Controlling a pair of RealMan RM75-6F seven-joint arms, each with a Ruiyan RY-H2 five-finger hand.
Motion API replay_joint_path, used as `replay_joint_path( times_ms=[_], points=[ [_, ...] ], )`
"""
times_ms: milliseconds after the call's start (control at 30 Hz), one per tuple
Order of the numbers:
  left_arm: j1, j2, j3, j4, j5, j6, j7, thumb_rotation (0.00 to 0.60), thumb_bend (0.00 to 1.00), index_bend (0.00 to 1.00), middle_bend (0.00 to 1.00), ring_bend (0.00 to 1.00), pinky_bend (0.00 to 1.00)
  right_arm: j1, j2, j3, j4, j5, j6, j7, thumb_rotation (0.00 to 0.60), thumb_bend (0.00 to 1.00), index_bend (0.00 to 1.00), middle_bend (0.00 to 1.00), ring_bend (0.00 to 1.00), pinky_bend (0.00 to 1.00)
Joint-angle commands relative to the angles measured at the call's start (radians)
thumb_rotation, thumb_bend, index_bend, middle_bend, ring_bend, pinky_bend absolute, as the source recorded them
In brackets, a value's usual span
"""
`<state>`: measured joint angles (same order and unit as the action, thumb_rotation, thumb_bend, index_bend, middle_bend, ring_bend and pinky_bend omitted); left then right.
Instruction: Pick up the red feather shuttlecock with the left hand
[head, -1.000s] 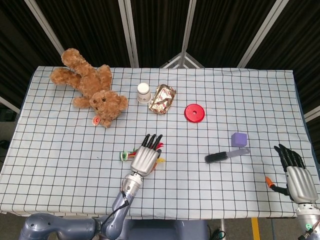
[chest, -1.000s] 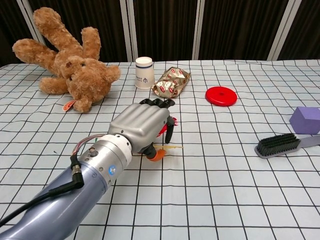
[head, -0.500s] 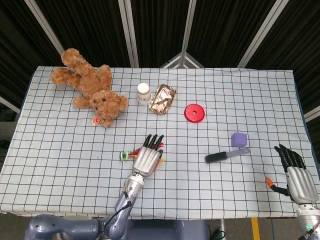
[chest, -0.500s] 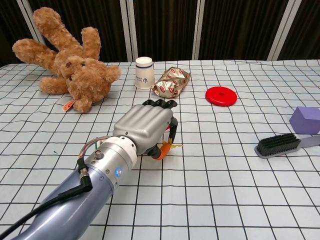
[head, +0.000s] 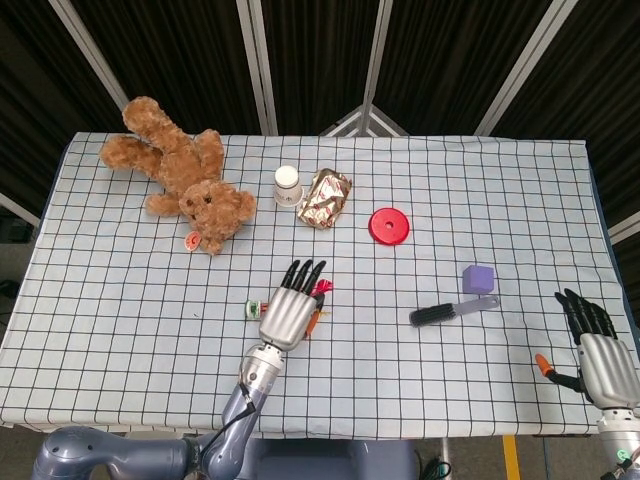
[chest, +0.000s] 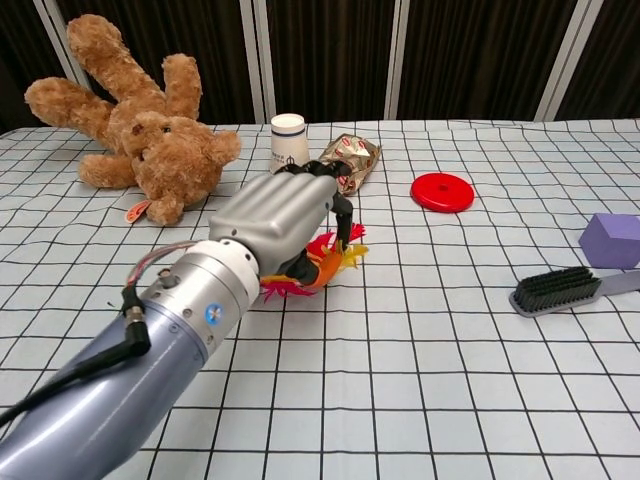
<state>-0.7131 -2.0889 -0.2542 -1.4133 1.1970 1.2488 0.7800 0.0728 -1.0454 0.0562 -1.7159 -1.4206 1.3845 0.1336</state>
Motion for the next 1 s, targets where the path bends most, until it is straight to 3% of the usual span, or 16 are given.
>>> replay_joint_path(
  times_ms=[33,433,1000],
  points=[
    [0.033,0.072,-0.006,-0.112,0.033,0.052,-0.019,0.6,0.62,0.55,0.04,0.0,0.0,-0.001,-0.001,-0.001,0.0,-0.001,0.002,-0.004,0.6,0.34,0.0,0.0,0.0,0.0],
    [0.103,0.221,0.011,-0.282,0.088,0.118,-0.103,0.6,0.63,0.55,0.04,0.0,0.0,-0.001,-0.005,-0.001,-0.007,0.002,0.002,-0.02,0.6,0.34,0.0,0.0,0.0,0.0],
    [0.152,0.28,0.04,-0.283,0.081,0.127,-0.19,0.6,0.62,0.55,0.04,0.0,0.0,0.005,-0.01,-0.002,-0.009,-0.004,-0.005,-0.028,0.6,0.34,0.0,0.0,0.0,0.0]
  ],
)
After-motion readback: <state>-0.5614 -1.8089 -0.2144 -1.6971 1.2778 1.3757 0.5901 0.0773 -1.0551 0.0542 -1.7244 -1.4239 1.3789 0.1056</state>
